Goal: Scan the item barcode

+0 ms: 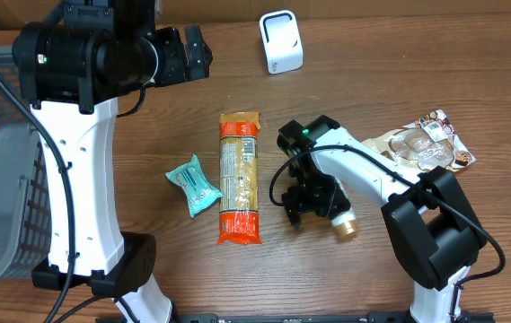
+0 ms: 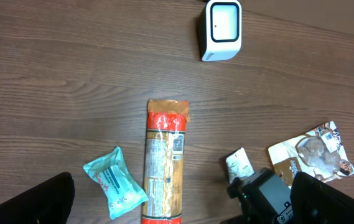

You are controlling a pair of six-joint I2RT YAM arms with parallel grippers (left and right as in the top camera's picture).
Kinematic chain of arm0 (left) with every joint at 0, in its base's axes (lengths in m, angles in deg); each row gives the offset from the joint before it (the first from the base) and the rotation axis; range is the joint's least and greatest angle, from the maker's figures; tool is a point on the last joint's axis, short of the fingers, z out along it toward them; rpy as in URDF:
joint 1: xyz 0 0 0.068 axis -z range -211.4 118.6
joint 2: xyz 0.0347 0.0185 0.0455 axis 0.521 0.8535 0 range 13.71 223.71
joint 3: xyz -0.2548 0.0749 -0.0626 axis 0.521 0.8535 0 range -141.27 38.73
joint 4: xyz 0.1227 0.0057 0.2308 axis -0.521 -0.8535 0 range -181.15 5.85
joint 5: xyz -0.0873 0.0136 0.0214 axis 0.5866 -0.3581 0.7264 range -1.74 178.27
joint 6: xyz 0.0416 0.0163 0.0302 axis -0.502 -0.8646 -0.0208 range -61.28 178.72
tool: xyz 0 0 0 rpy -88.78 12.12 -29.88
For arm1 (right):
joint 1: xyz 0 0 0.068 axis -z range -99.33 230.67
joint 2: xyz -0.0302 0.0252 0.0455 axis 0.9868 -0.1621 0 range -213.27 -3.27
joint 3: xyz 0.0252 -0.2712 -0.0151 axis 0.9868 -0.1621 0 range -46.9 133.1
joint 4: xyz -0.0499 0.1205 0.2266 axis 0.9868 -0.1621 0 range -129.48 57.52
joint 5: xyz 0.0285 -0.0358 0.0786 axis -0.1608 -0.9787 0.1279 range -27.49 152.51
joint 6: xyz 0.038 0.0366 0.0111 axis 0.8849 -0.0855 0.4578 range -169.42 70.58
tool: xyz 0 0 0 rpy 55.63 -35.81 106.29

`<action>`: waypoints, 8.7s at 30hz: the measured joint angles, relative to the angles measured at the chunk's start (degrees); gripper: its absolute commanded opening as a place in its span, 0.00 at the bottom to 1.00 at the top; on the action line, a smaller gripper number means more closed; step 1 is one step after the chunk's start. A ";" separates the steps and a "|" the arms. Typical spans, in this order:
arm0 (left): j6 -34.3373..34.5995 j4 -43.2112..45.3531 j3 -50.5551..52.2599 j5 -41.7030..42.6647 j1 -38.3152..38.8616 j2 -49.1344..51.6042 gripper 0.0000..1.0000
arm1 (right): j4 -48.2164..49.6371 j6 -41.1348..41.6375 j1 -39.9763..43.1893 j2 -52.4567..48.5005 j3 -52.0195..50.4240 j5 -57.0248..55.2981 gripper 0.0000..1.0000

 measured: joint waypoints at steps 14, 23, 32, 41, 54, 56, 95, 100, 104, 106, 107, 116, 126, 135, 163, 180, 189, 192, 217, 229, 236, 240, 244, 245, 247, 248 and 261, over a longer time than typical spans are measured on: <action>0.00 0.00 0.00 0.00 0.00 0.00 1.00 | 10.34 4.28 5.01 0.72 4.57 -15.13 0.86; 0.00 -0.02 0.00 0.00 0.00 0.00 1.00 | 18.14 -6.03 12.44 1.31 2.21 -9.31 0.92; 0.00 -0.02 0.00 0.00 0.00 0.00 0.99 | 18.95 -17.84 11.87 1.31 -5.79 -7.58 0.79; 0.00 -0.02 0.00 0.00 0.00 0.00 1.00 | 21.68 -22.99 11.87 2.45 -7.39 -5.25 0.24; 0.00 0.00 0.00 0.00 0.00 0.00 0.99 | 36.09 -46.80 1.97 3.48 -7.39 -6.10 0.04; 0.00 0.00 0.00 0.00 0.00 0.00 1.00 | 36.74 -54.69 -0.87 3.41 -7.41 -5.99 0.04; 0.00 0.00 0.00 0.00 0.00 0.00 1.00 | 32.48 48.85 -3.61 14.10 -6.14 -3.74 1.00; 0.00 -0.02 0.00 0.00 0.00 0.00 1.00 | 47.25 64.70 -3.61 12.50 -13.84 -5.75 0.93; 0.00 -0.02 0.00 0.00 0.00 0.00 0.99 | 48.24 69.44 -3.61 11.56 -17.42 -5.99 0.86; 0.00 -0.02 0.00 0.00 0.00 0.00 1.00 | 47.91 70.58 -3.61 11.13 -18.71 -5.99 0.80; 0.00 -0.02 0.00 0.00 0.00 0.00 0.99 | 48.00 70.84 -3.61 11.04 -19.12 -5.99 0.76; 0.00 -0.02 0.00 0.02 0.00 0.00 0.99 | 53.55 50.84 -3.48 11.02 -20.13 -4.68 0.45; 0.00 -0.02 0.00 0.00 0.00 0.00 0.99 | 46.69 4.48 3.63 11.02 -17.20 16.55 0.59; 0.00 -0.02 0.00 0.00 0.00 0.00 0.99 | 45.11 -4.74 10.34 11.02 -17.07 21.16 1.00; 0.00 -0.02 0.00 0.00 0.00 0.00 1.00 | 54.60 0.15 5.11 3.39 -15.06 20.81 0.86; 0.00 -0.02 0.00 0.00 0.00 0.00 1.00 | 52.43 4.79 5.29 1.33 -13.55 22.73 0.20; 0.00 -0.02 0.00 0.00 0.00 0.00 0.99 | 50.38 5.77 6.91 0.63 -13.53 27.28 0.60; 0.00 -0.02 0.00 0.00 0.00 0.00 1.00 | 50.45 7.06 7.06 0.55 -13.38 28.24 0.74; 0.00 -0.02 0.00 0.00 0.00 0.00 1.00 | 48.30 30.88 -2.10 1.51 -11.85 16.33 0.11; 0.00 -0.02 0.00 0.00 0.00 0.00 1.00 | 35.85 7.65 4.74 1.46 -7.72 28.28 0.04; 0.00 0.00 0.00 0.00 0.00 0.00 1.00 | 34.14 -8.04 10.45 4.26 -5.60 41.59 0.04; 0.00 0.00 0.00 0.00 0.00 0.00 0.99 | 33.94 -12.85 15.39 10.21 -5.60 50.25 0.04; 0.00 0.00 0.00 0.00 0.00 0.00 1.00 | 34.25 -15.21 21.27 16.55 -5.57 56.15 0.04; 0.00 0.00 0.00 0.00 0.00 0.00 1.00 | 34.27 -15.58 22.69 18.29 -5.55 57.09 0.04; 0.00 0.00 0.00 0.00 0.00 0.00 1.00 | 34.25 -16.11 24.35 21.05 -5.53 58.18 0.04; 0.00 0.00 0.00 0.00 0.00 0.00 0.99 | 34.18 -16.13 24.83 22.53 -5.53 58.62 0.04; 0.00 -0.02 0.00 0.00 0.00 0.00 0.99 | 30.38 -8.81 21.64 27.06 8.37 24.02 0.04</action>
